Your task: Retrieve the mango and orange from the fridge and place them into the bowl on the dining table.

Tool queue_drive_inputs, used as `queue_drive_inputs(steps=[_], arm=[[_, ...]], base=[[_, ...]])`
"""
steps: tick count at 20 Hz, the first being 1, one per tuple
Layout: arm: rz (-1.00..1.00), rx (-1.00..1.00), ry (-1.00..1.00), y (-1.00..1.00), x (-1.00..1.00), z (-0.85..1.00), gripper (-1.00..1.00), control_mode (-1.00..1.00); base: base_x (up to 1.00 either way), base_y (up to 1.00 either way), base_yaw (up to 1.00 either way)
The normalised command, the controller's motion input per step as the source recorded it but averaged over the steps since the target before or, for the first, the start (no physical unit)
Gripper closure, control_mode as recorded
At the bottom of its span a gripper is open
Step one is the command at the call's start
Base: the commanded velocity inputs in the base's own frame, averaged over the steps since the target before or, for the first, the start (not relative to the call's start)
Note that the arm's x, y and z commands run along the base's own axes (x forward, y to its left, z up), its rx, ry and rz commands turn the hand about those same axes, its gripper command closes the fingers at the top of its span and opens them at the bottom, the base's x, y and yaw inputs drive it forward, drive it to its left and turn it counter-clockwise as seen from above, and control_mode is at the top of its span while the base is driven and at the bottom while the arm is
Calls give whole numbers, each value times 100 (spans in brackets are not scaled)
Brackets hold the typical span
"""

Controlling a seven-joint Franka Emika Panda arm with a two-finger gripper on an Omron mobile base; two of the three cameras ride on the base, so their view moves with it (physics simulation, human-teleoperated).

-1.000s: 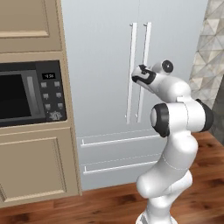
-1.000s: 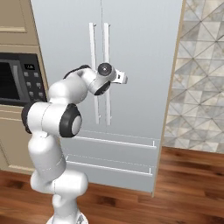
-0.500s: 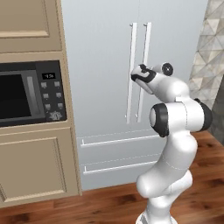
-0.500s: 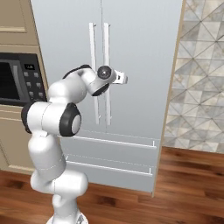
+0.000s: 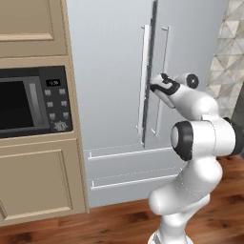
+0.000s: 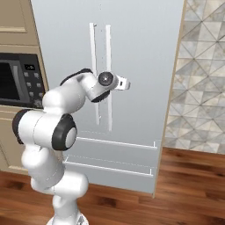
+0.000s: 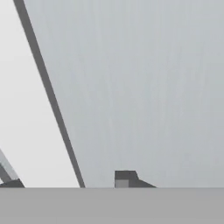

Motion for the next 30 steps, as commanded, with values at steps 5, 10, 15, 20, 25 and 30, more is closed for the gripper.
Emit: queue_drive_inputs(steps=[5, 10, 15, 20, 25, 30], arm=[[0, 0, 1, -100, -100, 23, 100, -100], [0, 0, 0, -100, -98, 20, 100, -100], [0, -1, 6, -95, -73, 50, -100, -100], [0, -7, 7, -56, -52, 86, -100, -100], [0, -14, 2, -26, -54, 92, -100, -100], [0, -24, 0, -1, -86, 62, -100, -100]], base=[[0, 0, 0], [0, 0, 0], [0, 0, 0], [0, 0, 0], [0, 0, 0], [0, 0, 0]])
